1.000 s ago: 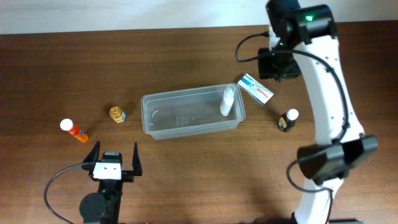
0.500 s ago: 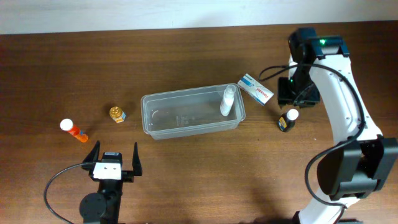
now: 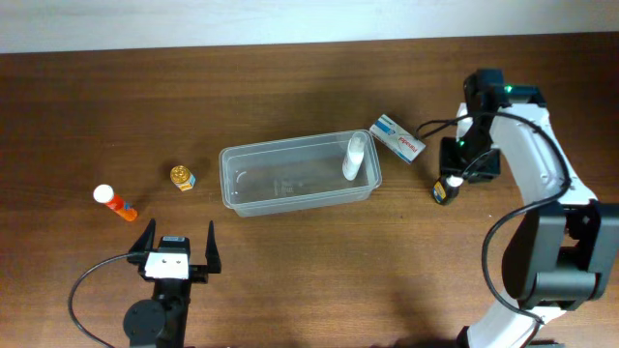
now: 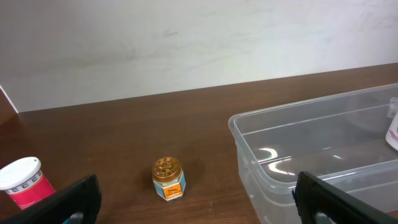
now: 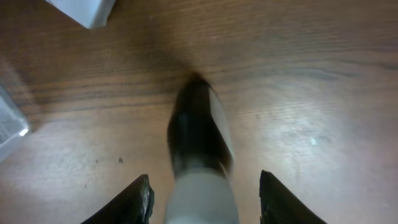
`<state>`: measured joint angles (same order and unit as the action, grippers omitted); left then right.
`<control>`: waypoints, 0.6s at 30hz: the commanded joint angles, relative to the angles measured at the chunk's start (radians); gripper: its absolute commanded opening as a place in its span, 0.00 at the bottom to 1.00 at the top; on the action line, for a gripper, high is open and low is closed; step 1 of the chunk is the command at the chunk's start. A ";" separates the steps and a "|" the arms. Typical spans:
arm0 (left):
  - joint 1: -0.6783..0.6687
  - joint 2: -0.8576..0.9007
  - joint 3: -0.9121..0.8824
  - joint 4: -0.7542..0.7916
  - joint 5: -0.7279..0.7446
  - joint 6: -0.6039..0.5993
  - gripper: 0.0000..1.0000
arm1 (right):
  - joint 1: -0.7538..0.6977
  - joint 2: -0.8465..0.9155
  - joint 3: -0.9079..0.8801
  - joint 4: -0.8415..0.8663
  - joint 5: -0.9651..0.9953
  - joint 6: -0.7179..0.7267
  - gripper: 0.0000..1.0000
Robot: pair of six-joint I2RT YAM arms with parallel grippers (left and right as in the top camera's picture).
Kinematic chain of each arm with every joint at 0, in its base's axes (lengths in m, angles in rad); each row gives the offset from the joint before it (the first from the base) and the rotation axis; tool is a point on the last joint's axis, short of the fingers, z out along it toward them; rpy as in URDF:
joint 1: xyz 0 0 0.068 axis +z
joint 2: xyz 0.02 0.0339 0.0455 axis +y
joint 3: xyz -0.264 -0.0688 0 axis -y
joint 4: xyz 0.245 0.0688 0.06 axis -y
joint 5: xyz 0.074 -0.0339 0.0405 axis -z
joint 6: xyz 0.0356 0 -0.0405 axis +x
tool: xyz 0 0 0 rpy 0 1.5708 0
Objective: Pack container
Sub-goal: 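Move the right gripper to the dark brown bottle and grasp it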
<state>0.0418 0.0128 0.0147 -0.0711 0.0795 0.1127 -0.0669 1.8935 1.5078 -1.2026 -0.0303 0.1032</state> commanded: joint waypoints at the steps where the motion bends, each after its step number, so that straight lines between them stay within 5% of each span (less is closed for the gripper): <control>1: 0.007 -0.007 -0.006 -0.001 0.011 0.009 0.99 | -0.002 -0.006 -0.057 0.044 -0.045 -0.029 0.48; 7: 0.007 -0.007 -0.006 -0.001 0.010 0.009 0.99 | -0.002 -0.006 -0.109 0.127 -0.045 -0.029 0.47; 14: 0.007 -0.007 -0.006 -0.001 0.010 0.009 1.00 | -0.002 -0.006 -0.111 0.138 -0.045 -0.029 0.20; 18: 0.007 -0.007 -0.006 -0.001 0.011 0.009 0.99 | -0.002 -0.006 -0.111 0.137 -0.045 -0.029 0.17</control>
<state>0.0418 0.0128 0.0147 -0.0711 0.0795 0.1127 -0.0669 1.8927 1.4044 -1.0672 -0.0738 0.0746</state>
